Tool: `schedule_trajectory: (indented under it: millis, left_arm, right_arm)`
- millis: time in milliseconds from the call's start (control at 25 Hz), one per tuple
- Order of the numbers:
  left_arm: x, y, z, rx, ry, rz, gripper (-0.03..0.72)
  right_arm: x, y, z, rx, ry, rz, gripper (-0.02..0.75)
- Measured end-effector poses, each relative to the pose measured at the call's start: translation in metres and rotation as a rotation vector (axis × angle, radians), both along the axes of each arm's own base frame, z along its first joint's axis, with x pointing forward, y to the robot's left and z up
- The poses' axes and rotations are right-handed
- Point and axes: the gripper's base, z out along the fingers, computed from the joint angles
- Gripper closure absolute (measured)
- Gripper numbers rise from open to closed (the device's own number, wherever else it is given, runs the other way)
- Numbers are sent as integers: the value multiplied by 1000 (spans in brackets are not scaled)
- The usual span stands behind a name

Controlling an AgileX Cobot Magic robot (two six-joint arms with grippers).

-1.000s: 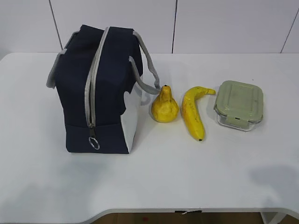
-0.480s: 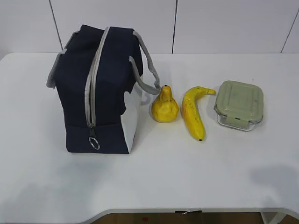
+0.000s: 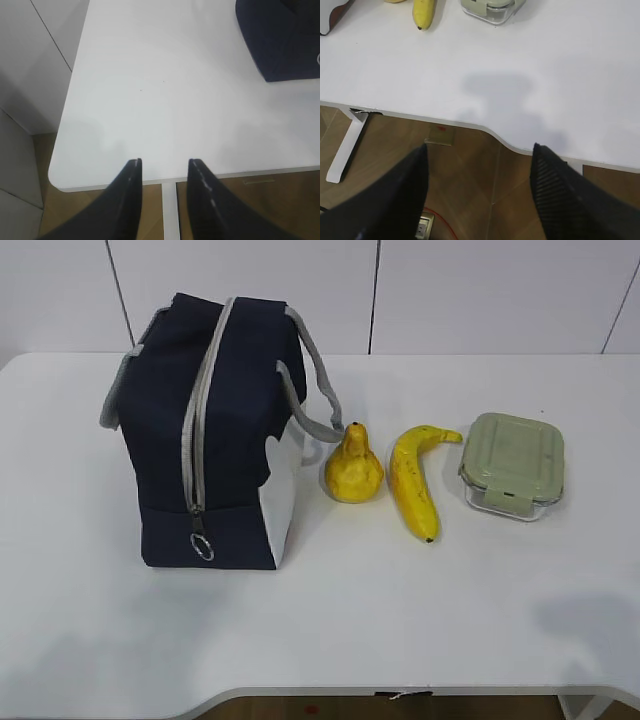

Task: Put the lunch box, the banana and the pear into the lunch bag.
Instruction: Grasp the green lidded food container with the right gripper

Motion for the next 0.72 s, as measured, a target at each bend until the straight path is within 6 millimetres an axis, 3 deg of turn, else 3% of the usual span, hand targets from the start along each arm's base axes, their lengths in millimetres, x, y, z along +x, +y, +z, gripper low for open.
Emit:
schedule_trajectory:
  millis: [720]
  left_arm:
    - [0,0,0,0,0,0,452]
  right_arm:
    - [0,3,2,69,-10,10,246]
